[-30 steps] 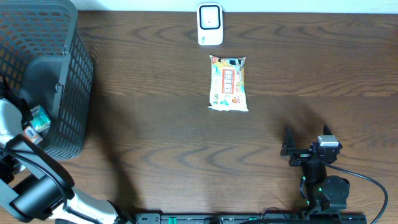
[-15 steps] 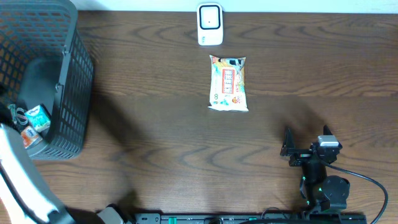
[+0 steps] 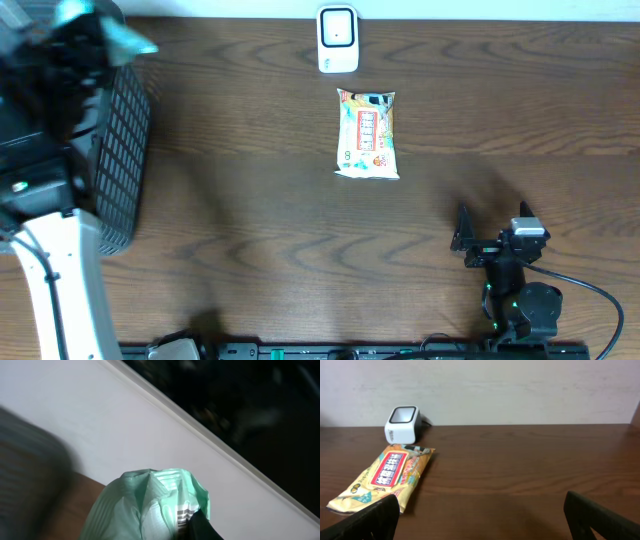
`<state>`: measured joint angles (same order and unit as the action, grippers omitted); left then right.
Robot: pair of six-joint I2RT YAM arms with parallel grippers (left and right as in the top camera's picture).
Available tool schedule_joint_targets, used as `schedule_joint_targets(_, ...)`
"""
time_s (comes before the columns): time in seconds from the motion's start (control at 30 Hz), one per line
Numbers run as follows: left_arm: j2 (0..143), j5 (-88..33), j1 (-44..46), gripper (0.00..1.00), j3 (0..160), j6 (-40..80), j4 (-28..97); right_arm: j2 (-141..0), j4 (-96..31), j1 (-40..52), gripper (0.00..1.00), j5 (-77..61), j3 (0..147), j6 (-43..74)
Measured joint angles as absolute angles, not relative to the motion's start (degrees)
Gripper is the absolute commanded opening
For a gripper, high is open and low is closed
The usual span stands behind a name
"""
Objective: Scan the item barcode
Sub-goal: 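Reach the left gripper into the basket and grasp a green package, then hold the green package under the scanner and drop it on the table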
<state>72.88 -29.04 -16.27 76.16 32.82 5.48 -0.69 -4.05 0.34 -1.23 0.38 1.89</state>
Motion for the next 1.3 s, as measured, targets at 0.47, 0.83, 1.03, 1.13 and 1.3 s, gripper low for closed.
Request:
schedule_joint_targets(0.47, 94.6, -26.5, 8.6, 0.08, 76.2, 32.6, 5.8, -0.7, -4.1, 0.3, 0.99, -1.3, 0.4, 1.9)
schedule_joint_targets(0.83, 114.6, -26.4, 16.4, 0.17, 76.2, 28.2, 4.6, -0.7, -4.1, 0.3, 0.99, -1.3, 0.4, 1.9)
schedule_joint_targets(1.03, 117.9, -26.0, 19.8, 0.41, 76.2, 26.5, 1.7, -0.7, -4.1, 0.3, 0.99, -1.3, 0.4, 1.9)
schedule_joint_targets(1.13, 117.9, -25.9, 22.3, 0.41, 76.2, 26.5, -3.6, -0.7, -4.0, 0.3, 0.99, -1.3, 0.4, 1.9)
schedule_joint_targets(1.3, 117.9, -26.1, 23.7, 0.41, 76.2, 26.5, -8.1, -0.7, -4.1, 0.3, 0.99, -1.3, 0.4, 1.9)
